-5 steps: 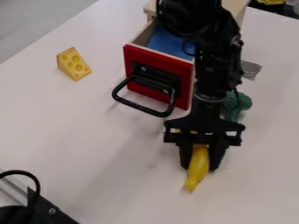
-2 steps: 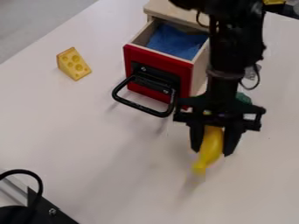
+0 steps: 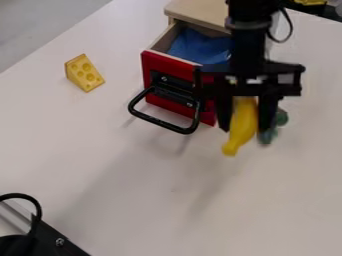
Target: Pick up the banana and put it inside the drawer
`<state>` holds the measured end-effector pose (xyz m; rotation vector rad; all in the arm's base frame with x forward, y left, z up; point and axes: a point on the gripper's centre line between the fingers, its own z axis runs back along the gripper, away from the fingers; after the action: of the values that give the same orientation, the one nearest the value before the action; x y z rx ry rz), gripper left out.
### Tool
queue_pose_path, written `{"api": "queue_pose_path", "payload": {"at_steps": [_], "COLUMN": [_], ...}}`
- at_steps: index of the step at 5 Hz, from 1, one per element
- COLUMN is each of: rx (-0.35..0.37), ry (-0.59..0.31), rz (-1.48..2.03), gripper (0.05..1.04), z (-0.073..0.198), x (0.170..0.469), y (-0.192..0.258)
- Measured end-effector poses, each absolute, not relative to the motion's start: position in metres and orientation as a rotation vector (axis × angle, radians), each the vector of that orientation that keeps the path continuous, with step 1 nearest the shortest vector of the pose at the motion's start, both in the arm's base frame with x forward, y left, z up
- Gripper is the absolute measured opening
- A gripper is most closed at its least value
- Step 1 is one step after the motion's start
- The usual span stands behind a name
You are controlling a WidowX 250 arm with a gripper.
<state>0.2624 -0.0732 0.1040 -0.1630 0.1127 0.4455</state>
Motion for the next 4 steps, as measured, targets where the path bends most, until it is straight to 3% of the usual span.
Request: {"api": "queue_pose_path", "payload": {"at_steps": [3,4], "rx": [-0.246,-0.255], "ry": [0.024,0.052], "rz": [0.531,0.574], "gripper": [0.543,0.543], "z": [0.143,0.135], "x": [0.299,0.310], "y": [-0.035,-0.023]}}
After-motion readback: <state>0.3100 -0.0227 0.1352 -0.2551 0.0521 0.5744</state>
